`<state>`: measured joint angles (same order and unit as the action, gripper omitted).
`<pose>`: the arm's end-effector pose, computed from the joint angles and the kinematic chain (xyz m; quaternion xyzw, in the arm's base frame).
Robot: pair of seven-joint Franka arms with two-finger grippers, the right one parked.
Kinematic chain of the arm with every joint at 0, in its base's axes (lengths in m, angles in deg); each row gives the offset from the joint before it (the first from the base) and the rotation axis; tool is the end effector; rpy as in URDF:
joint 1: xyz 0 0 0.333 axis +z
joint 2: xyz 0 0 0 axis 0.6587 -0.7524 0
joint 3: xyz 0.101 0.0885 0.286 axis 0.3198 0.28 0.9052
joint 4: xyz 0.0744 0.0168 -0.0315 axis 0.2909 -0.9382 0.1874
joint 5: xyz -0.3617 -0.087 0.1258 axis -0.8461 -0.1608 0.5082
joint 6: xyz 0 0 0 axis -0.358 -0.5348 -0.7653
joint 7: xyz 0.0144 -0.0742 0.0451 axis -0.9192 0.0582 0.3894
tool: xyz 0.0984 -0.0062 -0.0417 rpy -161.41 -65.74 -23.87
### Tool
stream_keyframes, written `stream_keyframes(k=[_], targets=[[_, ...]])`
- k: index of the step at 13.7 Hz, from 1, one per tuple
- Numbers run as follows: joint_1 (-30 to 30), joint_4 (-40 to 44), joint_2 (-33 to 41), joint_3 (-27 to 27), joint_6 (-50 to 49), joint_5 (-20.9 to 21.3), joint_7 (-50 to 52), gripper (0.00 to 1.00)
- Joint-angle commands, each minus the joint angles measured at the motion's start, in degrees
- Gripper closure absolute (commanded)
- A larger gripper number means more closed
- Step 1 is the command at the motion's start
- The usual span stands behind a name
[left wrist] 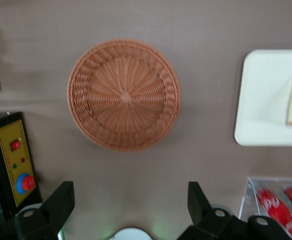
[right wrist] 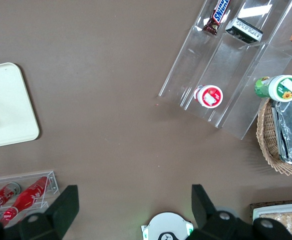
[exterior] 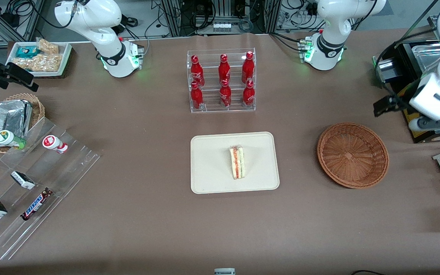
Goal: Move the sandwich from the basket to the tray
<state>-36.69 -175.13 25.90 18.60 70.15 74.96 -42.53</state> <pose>0.5380 -0.0297 0.5965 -0.9976 -0.0212 0.0665 0.0031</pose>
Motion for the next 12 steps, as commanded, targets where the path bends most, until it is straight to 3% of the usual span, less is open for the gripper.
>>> stream_keyframes(k=[1,4,12], targets=[[-1.1,3.0,0.9,3.8,-1.5,-2.6,-4.7,0.0],[-1.1,5.0,-1.2,4.1,3.0,-2.5,-6.9,0.0],[-0.7,4.6,-1.7,4.0,2.4,-1.8,-7.0,0.0]])
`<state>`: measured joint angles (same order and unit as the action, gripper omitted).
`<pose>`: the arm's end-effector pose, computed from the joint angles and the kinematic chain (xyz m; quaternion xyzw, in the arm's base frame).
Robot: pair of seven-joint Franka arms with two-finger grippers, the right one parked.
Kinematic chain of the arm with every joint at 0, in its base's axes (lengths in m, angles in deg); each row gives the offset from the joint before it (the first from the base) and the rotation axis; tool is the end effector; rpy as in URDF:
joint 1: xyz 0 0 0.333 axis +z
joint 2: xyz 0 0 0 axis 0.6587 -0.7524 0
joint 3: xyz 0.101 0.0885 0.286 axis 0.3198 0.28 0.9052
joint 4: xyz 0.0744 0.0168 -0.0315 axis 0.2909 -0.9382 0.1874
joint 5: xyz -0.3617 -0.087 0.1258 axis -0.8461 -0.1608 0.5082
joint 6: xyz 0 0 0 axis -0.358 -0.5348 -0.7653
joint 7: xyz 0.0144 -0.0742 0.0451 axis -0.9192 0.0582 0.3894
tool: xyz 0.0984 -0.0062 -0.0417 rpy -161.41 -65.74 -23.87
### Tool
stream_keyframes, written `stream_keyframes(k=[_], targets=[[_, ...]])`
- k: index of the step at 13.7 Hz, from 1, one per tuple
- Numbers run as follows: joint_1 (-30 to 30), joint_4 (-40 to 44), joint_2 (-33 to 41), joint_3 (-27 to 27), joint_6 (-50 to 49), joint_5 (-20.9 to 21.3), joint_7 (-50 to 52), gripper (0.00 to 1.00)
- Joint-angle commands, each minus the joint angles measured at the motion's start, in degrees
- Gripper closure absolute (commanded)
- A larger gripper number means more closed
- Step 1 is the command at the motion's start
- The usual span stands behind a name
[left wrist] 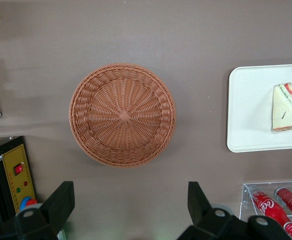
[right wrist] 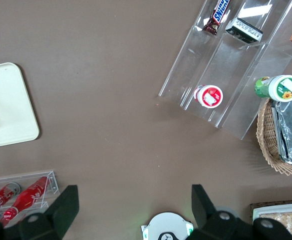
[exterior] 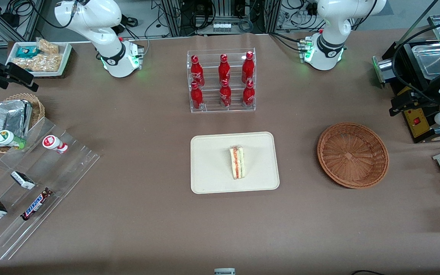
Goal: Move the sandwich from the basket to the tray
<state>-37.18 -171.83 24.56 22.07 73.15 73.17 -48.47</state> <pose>0.5537 -0.0044 0.6147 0.9995 -0.0048 -0.0231 0.0188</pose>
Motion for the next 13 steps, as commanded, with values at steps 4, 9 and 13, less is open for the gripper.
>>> stream_keyframes(k=[4,9,13], targets=[[-0.1,1.3,-0.5,0.6,-0.4,0.0,-1.0,0.0],[0.0,1.2,-0.8,0.6,0.1,0.1,-1.1,0.0],[0.1,1.2,-0.8,0.6,0.4,0.0,-1.1,0.0]])
